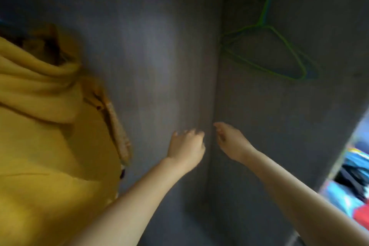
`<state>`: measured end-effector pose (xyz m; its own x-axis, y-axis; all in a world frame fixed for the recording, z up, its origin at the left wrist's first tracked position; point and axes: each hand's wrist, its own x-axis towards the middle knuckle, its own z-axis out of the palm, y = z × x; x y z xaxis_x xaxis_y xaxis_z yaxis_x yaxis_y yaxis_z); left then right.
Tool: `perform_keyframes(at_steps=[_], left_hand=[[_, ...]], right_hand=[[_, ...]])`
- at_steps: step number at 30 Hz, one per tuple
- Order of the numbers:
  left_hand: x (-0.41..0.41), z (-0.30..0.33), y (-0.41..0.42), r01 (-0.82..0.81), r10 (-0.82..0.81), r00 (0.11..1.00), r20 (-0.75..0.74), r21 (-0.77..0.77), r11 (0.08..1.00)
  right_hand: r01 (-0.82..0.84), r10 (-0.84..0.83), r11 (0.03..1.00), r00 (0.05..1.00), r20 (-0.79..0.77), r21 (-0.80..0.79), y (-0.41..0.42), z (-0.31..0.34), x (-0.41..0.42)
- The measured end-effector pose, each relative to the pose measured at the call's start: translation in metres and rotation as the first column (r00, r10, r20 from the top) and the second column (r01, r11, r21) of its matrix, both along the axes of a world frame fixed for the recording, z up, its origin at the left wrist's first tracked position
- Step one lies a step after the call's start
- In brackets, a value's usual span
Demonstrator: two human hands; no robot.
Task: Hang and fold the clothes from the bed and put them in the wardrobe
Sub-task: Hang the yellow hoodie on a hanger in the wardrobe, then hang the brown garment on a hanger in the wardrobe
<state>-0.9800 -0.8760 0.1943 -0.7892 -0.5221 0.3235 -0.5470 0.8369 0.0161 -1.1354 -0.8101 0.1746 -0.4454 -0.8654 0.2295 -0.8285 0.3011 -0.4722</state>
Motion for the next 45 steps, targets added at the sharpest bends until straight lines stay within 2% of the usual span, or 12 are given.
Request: perform_keyframes(at_steps=[3,6,9,12,17,21,25,31,34,38,45], left_hand=[[-0.039,-0.040,0.034,0.121,-0.119,0.993,-0.022,0.160,0.980],[-0.080,-0.075,0.075,0.197,-0.223,0.973,0.055,0.299,0.934],[-0.124,-0.103,0.134,0.282,-0.346,0.929,0.129,0.355,0.891],[-0.168,-0.128,0.210,0.373,-0.468,0.869,0.157,0.413,0.831],[-0.225,-0.169,0.341,0.450,-0.622,0.758,0.198,0.531,0.718],[-0.263,-0.192,0.425,0.488,-0.696,0.689,0.202,0.581,0.652],[-0.298,-0.209,0.479,0.503,-0.754,0.620,0.217,0.628,0.594],[-0.376,-0.241,0.515,0.508,-0.807,0.525,0.270,0.661,0.552],[-0.432,-0.251,0.535,0.527,-0.840,0.469,0.272,0.677,0.514],[-0.510,-0.253,0.575,0.572,-0.894,0.311,0.321,0.688,0.446],[-0.610,-0.252,0.680,0.640,-0.932,0.122,0.341,0.691,0.337]], right_hand=[[0.146,-0.144,0.985,0.989,-0.019,0.090,0.079,-0.043,-0.030],[0.270,-0.272,0.943,0.962,-0.015,0.193,0.164,-0.079,-0.054],[0.377,-0.399,0.866,0.917,0.001,0.328,0.253,-0.107,-0.073],[0.491,-0.565,0.753,0.824,0.048,0.439,0.349,-0.131,-0.087],[0.543,-0.696,0.625,0.713,0.086,0.561,0.501,-0.168,-0.097],[0.532,-0.760,0.529,0.643,0.090,0.661,0.589,-0.195,-0.110],[0.562,-0.826,0.488,0.545,0.145,0.668,0.639,-0.214,-0.134],[0.545,-0.869,0.465,0.430,0.244,0.697,0.677,-0.245,-0.191],[0.593,-0.907,0.418,0.315,0.279,0.688,0.700,-0.251,-0.232],[0.678,-0.936,0.327,0.138,0.323,0.658,0.737,-0.251,-0.280],[0.737,-0.930,0.182,-0.086,0.358,0.650,0.814,-0.257,-0.335]])
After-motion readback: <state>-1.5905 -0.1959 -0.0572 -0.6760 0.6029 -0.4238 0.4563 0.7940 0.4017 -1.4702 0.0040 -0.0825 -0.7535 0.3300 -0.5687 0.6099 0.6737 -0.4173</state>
